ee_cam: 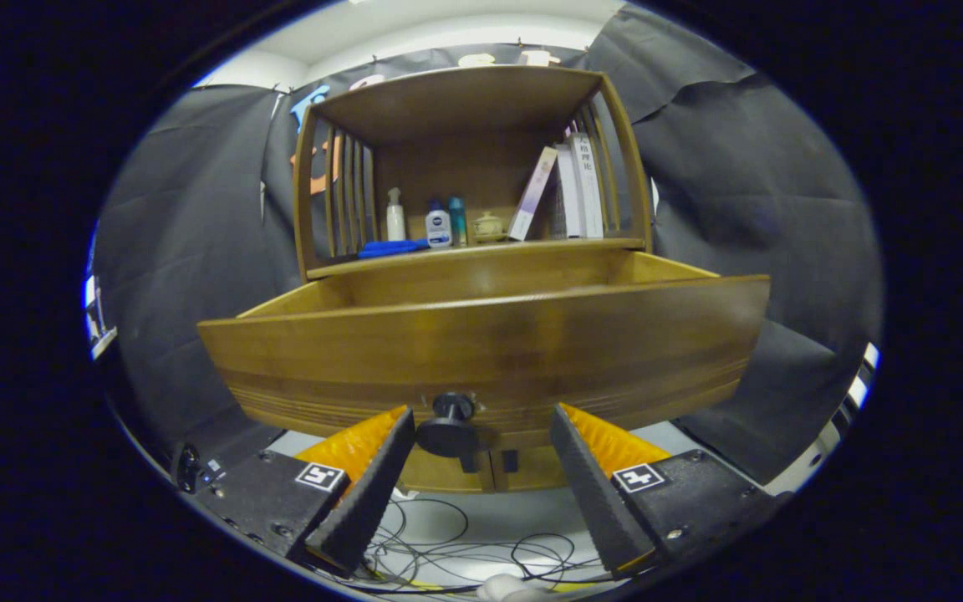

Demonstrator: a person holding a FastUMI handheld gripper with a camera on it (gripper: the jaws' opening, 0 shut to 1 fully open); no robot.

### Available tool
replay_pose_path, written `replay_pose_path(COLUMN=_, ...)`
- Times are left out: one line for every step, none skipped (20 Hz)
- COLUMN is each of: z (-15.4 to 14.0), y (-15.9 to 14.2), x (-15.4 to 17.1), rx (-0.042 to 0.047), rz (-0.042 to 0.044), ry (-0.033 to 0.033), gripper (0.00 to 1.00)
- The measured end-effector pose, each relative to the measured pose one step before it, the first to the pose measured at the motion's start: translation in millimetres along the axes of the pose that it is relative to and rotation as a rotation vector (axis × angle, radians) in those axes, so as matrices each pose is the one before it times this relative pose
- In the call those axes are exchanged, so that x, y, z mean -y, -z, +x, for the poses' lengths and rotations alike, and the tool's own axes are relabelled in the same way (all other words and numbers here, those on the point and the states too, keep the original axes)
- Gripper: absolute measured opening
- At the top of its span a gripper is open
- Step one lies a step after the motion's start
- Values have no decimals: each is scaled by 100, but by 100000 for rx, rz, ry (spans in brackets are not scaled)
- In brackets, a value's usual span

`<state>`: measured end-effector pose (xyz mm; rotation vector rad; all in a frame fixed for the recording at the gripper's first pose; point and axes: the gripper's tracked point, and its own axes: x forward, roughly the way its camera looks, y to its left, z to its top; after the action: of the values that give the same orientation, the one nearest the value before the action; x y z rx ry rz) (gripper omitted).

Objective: Pull open the drawer, take out the items inside it, and place them on the countertop above the cabinet.

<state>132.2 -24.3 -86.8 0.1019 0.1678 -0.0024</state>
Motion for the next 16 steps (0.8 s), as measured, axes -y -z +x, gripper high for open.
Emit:
replay_pose_path(z=-501, y=-1053, x=351, rx=1335, rz=432, ry=168, gripper=100)
replay_pose_path(z=-530, y=-1023, x=178, rx=1112, rz=151, ry=-592, gripper=100)
replay_pose_path(z=-637, y=-1207, x=220, rx=1565, rz=456, ry=-277, gripper=99)
replay_pose_path(z=-591, y=-1330, x=264, rx=1930, rz=317, ry=-606, gripper=99)
replay_pose_path(z=-502, y=-1403, x=110, rx=1988, rz=104, ry=-539, gripper=99)
replay_pose_path(z=-273, y=-1525, x=103, rx=2059, rz=37, ry=-296, gripper=99)
replay_pose_path(z=-108, y=-1376, x=9, rx=1089, rz=-268, ry=-644, gripper=99)
replay_pose_path(z=-69, y=-1245, x=-142, rx=980, rz=-147, ry=-378, gripper=99)
replay_pose_path(z=179, y=-1363, x=5, rx=570, rz=160, ry=125, gripper=99)
replay_pose_path(z=270, y=-1374, x=17, rx=505, rz=702, ry=164, gripper=99)
replay_pose_path(z=502, y=-1183, x=-118, rx=-429, rz=1292, ry=10, gripper=99)
replay_pose_path(z=525, y=-1160, x=-405, rx=205, rz=1641, ry=-1218, gripper=99)
replay_pose_path(z=695, y=-1238, x=-521, rx=-236, rz=1509, ry=-1774, gripper=99)
replay_pose_path(z=855, y=-1222, x=-165, rx=220, rz=1243, ry=-859, gripper=99)
replay_pose_path(z=919, y=-1035, x=-44, rx=-1177, rz=23, ry=395, gripper=99)
replay_pose_path(z=1144, y=-865, x=-187, rx=-1098, rz=-891, ry=-135, gripper=99)
